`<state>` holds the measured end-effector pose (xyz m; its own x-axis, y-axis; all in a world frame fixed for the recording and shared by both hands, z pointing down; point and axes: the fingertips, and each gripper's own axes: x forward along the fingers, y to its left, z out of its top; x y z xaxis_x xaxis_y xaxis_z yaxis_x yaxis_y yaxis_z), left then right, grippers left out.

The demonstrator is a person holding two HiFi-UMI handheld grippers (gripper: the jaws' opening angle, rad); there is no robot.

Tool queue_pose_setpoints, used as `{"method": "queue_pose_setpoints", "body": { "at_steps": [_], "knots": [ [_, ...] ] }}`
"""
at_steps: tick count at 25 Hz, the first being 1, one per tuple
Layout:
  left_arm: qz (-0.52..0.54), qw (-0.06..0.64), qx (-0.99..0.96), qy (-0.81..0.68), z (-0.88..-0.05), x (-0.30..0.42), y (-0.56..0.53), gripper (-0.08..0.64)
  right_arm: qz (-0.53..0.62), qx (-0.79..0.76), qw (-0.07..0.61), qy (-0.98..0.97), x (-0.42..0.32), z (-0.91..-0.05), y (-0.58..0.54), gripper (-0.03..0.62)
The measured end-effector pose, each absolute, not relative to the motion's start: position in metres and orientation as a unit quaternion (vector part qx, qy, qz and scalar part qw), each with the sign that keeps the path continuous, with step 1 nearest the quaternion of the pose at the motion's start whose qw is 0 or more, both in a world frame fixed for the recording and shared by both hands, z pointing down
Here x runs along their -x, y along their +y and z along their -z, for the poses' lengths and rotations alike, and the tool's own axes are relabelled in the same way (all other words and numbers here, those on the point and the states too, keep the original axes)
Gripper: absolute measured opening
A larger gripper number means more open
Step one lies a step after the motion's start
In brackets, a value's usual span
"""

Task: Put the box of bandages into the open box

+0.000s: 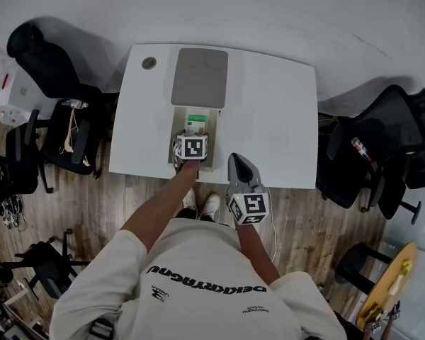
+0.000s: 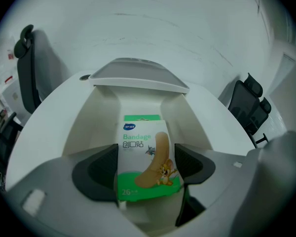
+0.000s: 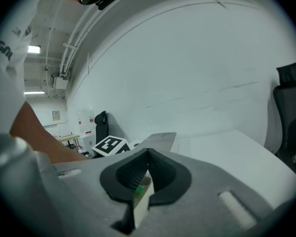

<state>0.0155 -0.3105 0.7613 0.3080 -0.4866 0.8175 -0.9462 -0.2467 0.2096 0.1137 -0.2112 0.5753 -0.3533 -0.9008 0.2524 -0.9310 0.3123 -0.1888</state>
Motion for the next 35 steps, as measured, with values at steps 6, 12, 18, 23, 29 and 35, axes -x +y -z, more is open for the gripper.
{"method": "queue_pose_setpoints", "body": {
  "at_steps": [6, 12, 18, 23, 29, 35],
  "knots": [
    [-0.302, 0.378, -0.719, -0.499, -0.760, -0.013, -0.312, 0.367, -0.156, -0.568, 0.056, -0.806, -0.116, -0.579, -0.209, -0.003],
    [-0.280, 0.393, -0.730, -0.483, -0.756, -0.021, -0.312, 0.393, -0.152, -0.567, 0.054, -0.808, -0.116, -0.577, -0.207, -0.002],
    [-0.266, 0.401, -0.734, -0.479, -0.747, -0.020, -0.308, 0.414, -0.147, -0.569, 0.054, -0.807, -0.115, -0.571, -0.204, -0.003],
    [-0.256, 0.386, -0.741, -0.486, -0.733, -0.017, -0.305, 0.413, -0.142, -0.568, 0.052, -0.809, -0.113, -0.567, -0.202, -0.003],
    [-0.241, 0.366, -0.750, -0.495, -0.710, -0.009, -0.301, 0.399, -0.134, -0.565, 0.050, -0.812, -0.108, -0.561, -0.199, -0.002],
    [-0.223, 0.350, -0.760, -0.501, -0.687, -0.001, -0.296, 0.364, -0.128, -0.565, 0.050, -0.814, -0.104, -0.556, -0.196, -0.002]
  ]
}}
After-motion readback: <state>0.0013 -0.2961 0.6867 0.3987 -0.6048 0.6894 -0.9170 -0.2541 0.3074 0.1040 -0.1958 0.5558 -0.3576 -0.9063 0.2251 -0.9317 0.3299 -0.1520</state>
